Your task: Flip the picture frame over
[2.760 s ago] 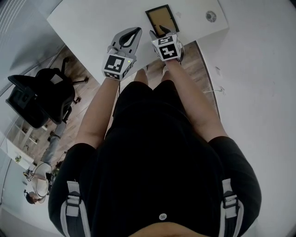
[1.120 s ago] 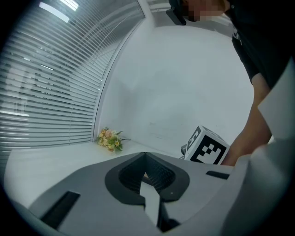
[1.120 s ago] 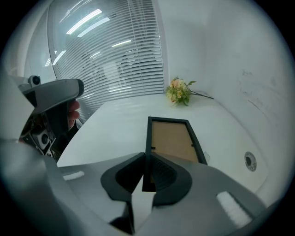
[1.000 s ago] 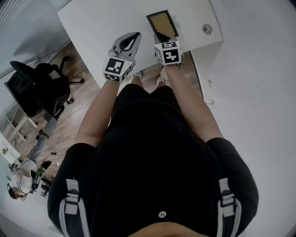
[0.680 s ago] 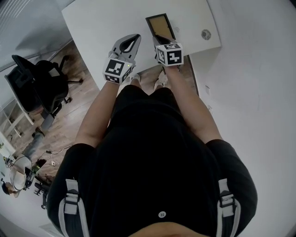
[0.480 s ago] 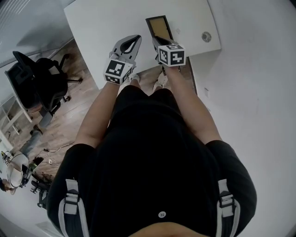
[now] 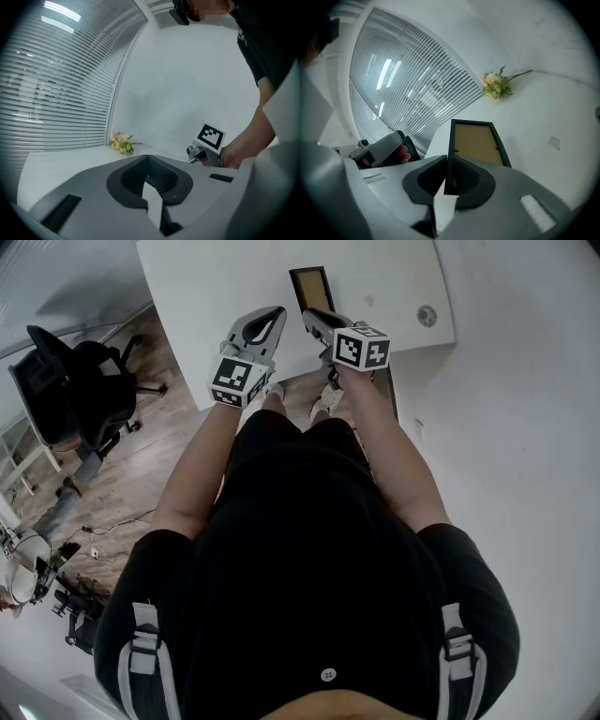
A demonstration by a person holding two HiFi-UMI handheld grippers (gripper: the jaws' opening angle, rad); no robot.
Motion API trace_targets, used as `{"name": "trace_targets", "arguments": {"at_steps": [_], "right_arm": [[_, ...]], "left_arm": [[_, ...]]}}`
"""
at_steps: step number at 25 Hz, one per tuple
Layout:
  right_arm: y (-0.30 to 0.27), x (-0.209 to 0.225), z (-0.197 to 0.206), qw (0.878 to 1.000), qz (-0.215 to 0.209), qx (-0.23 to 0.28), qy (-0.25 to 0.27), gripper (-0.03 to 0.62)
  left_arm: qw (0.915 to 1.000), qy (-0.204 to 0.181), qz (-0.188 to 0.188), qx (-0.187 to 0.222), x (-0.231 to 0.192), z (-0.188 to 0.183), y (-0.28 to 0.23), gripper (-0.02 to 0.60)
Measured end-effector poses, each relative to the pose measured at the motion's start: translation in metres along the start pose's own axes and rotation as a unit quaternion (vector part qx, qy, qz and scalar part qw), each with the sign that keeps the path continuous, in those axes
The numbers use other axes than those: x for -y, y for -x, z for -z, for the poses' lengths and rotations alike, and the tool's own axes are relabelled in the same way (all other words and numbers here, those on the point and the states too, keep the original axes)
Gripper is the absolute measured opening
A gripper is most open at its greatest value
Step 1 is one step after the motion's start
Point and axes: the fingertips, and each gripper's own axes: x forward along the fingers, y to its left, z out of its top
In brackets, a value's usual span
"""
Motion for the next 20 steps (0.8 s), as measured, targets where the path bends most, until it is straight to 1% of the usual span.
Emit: {"name": "trace_targets", "arguments": {"at_steps": [3, 6, 11, 15, 20], "right_arm": [[-0.002, -0.006, -0.001, 0.999, -0.027, 0.006, -0.023, 0.051], [-0.002, -0.008, 0.000, 0.998, -0.044, 0.009, -0.038, 0.051], [-0.002, -0.006, 0.004, 0.994, -0.070, 0.015, -0.079, 0.051], [-0.003, -0.014, 0.002, 0.988, -0.104, 0.021, -0.114, 0.051], [-0.001, -0.018, 0.003, 0.975, -0.146, 0.033, -0.163, 0.049]], "left_arm": [[1.0000, 0.001, -0.005, -0.001, -0.004, 0.003, 0.002, 0.006], [1.0000, 0.002, -0.010, 0.000, -0.005, 0.003, 0.003, 0.006], [0.9999, 0.002, -0.012, 0.000, -0.007, 0.004, 0.004, 0.006], [0.9999, 0.003, -0.013, 0.001, -0.007, 0.005, 0.005, 0.006], [0.9999, 0.005, -0.011, -0.001, -0.004, 0.009, 0.005, 0.006]]}}
